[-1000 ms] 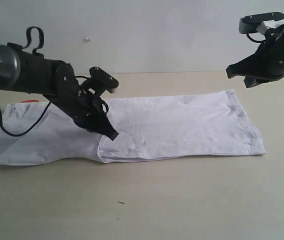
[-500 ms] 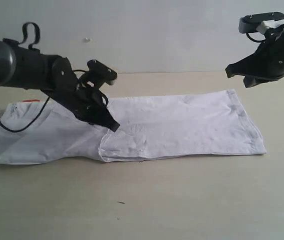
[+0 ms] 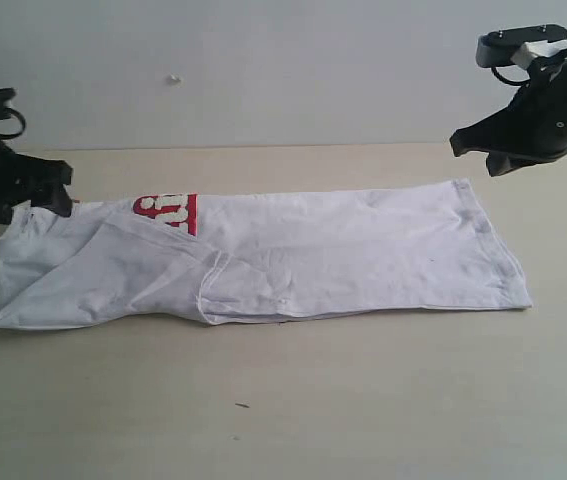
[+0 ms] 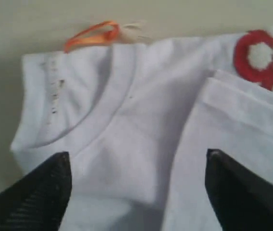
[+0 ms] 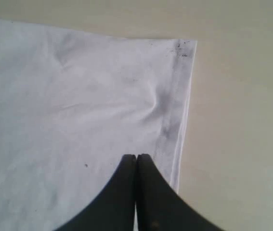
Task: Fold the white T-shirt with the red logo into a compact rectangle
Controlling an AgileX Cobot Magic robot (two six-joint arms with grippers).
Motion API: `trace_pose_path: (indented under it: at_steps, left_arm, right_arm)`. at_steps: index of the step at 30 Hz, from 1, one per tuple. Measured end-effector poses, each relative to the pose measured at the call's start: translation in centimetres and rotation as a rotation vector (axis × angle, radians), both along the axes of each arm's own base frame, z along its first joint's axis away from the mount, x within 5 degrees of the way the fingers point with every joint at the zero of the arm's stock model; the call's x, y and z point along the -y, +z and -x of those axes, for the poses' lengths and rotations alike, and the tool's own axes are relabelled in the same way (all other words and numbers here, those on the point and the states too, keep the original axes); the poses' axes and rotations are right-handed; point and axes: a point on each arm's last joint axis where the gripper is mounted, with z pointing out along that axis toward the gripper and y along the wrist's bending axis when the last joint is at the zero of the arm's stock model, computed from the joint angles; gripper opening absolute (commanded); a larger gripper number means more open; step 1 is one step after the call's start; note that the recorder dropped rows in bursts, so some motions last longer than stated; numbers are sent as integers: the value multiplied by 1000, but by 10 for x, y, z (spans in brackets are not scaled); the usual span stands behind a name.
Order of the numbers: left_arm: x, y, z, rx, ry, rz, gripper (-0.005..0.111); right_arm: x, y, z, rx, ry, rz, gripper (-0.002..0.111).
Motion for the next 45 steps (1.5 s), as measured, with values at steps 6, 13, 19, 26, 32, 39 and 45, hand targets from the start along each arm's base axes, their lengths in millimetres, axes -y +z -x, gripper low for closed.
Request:
trace_pose_path:
  at_steps: [6, 13, 19, 26, 32, 39, 45]
  left_arm:
    - [-44, -24, 2, -115, 148, 93, 71]
    - [-68, -55, 5, -200, 201, 113, 71]
    - [-62, -57, 2, -171, 180, 187, 71]
    - [-56, -61, -2, -167, 161, 244, 58]
    - [-55, -66, -2, -182, 154, 247, 5]
    - [-52, -53, 2, -173, 132, 250, 0]
    - [-22, 9, 0, -27, 43, 242, 0]
  right_arm:
    - [0, 0, 0, 0, -1, -2, 0]
    - [0, 0, 0, 0, -1, -2, 0]
    - [0, 0, 0, 0, -1, -2, 0]
    - [0, -1, 1, -17, 1, -4, 0]
    - [-1, -2, 3, -36, 3, -6, 0]
    - [-1, -2, 3, -42, 4, -7, 1]
    - [-1, 13, 6, 8, 0, -4, 10]
